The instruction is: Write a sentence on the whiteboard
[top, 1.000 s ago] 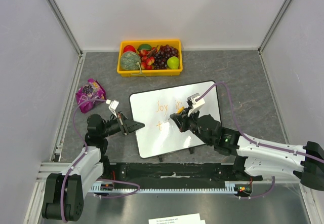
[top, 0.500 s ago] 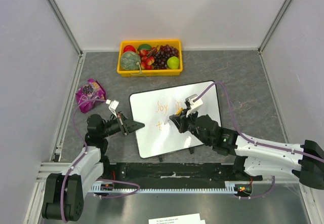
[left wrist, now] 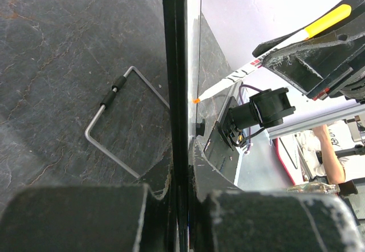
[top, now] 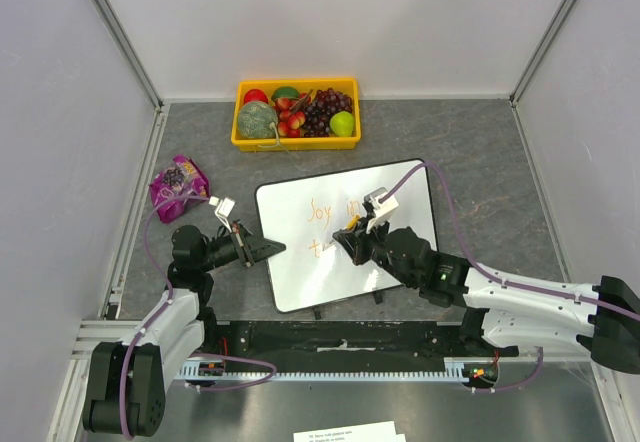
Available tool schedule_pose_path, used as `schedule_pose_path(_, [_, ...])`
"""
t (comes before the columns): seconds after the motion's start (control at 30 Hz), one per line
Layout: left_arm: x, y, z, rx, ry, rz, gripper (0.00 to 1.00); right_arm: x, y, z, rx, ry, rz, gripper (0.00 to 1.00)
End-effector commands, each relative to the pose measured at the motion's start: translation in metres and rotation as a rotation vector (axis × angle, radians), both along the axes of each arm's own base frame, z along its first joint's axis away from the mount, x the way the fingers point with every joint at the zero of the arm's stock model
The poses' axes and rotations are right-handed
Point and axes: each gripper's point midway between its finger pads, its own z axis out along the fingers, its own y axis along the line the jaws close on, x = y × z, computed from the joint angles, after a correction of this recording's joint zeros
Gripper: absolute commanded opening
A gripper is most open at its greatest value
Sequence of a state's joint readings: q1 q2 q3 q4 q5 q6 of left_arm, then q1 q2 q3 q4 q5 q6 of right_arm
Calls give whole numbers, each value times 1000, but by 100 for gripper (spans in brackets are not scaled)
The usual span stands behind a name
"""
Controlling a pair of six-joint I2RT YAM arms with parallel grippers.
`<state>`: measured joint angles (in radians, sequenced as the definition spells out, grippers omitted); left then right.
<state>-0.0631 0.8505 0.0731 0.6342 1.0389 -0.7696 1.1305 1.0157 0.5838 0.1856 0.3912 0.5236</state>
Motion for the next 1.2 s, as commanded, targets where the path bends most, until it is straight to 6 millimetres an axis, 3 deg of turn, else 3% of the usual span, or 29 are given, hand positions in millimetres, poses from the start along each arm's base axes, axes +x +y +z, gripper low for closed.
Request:
schedule_pose_path(0.0, [-1, 1, -10, 46, -77, -10, 2, -5, -7, -25, -81, 26, 14, 0])
schedule_pose_path(0.17, [-1, 1, -10, 46, -75, -10, 2, -4, -17, -32, -102, 31, -11, 0])
schedule_pose_path(0.37, [-2, 1, -10, 44, -74, -13, 2, 6, -27, -19, -85, 1, -88, 0])
schedule_pose_path(0.77, [-1, 2, -10, 45, -75, -10, 2, 16, -19, 13, -32, -49, -123, 0])
schedule_pose_path(1.17, [-1, 2, -9, 45, -80, -8, 2, 10, 5, 20, 6, -33, -30, 0])
